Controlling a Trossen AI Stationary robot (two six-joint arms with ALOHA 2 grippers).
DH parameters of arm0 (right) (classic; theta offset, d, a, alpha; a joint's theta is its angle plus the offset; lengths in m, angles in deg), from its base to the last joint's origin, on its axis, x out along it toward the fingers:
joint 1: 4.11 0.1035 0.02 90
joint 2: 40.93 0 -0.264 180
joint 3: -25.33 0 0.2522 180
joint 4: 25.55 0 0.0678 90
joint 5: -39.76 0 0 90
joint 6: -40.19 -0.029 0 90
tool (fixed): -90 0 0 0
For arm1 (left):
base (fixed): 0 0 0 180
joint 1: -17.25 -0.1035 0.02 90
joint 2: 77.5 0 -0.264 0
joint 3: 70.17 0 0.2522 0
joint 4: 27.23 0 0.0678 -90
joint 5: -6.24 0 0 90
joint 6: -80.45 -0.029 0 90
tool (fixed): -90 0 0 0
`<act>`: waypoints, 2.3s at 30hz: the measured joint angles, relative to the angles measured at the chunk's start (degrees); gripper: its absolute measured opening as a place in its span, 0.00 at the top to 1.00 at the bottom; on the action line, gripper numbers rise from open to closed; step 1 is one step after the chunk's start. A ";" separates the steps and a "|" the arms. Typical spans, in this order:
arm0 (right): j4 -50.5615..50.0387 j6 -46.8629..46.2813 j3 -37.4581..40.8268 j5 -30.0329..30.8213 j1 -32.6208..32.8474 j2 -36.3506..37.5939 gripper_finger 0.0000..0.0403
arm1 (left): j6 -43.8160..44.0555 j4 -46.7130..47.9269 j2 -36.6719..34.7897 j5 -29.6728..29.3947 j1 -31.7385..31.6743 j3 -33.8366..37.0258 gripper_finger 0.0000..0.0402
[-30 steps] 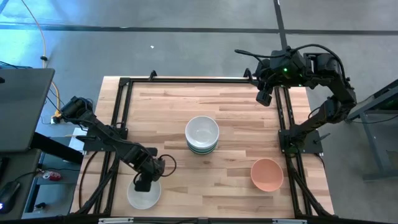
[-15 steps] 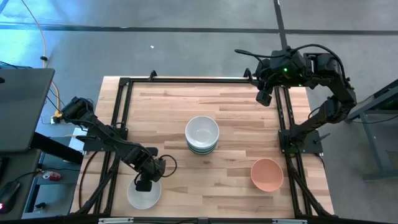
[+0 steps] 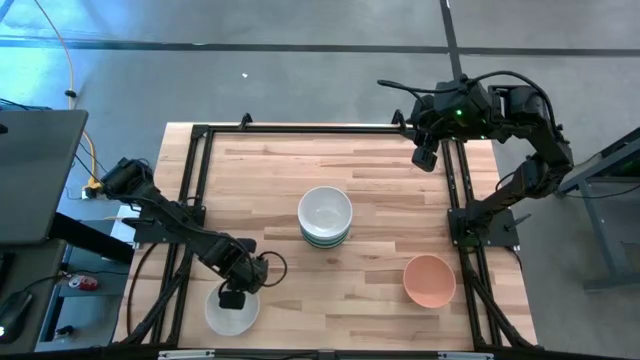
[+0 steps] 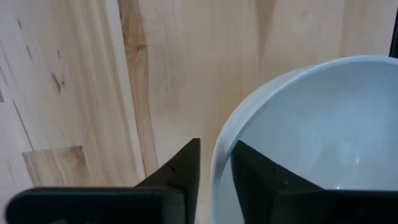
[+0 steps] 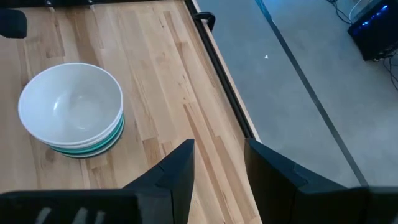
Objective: Nest bowls inside each other
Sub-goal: Stack the white bowl on top of the white bowl
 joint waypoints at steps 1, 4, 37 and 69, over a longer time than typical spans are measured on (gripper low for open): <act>-0.01 0.00 0.00 0.00 -0.01 0.00 0.67 | -0.01 0.07 0.00 0.00 -0.11 0.00 0.84; 0.01 0.00 0.00 0.00 0.00 -0.01 0.67 | -0.13 0.81 0.00 0.37 -0.53 0.00 0.94; -0.01 -0.28 0.00 -0.02 0.00 0.00 0.67 | -15.35 25.13 -6.88 2.14 -24.48 -17.42 1.00; -0.01 -0.87 0.00 -0.07 0.01 0.00 0.67 | -33.48 41.94 17.56 -1.08 -44.56 -66.93 1.00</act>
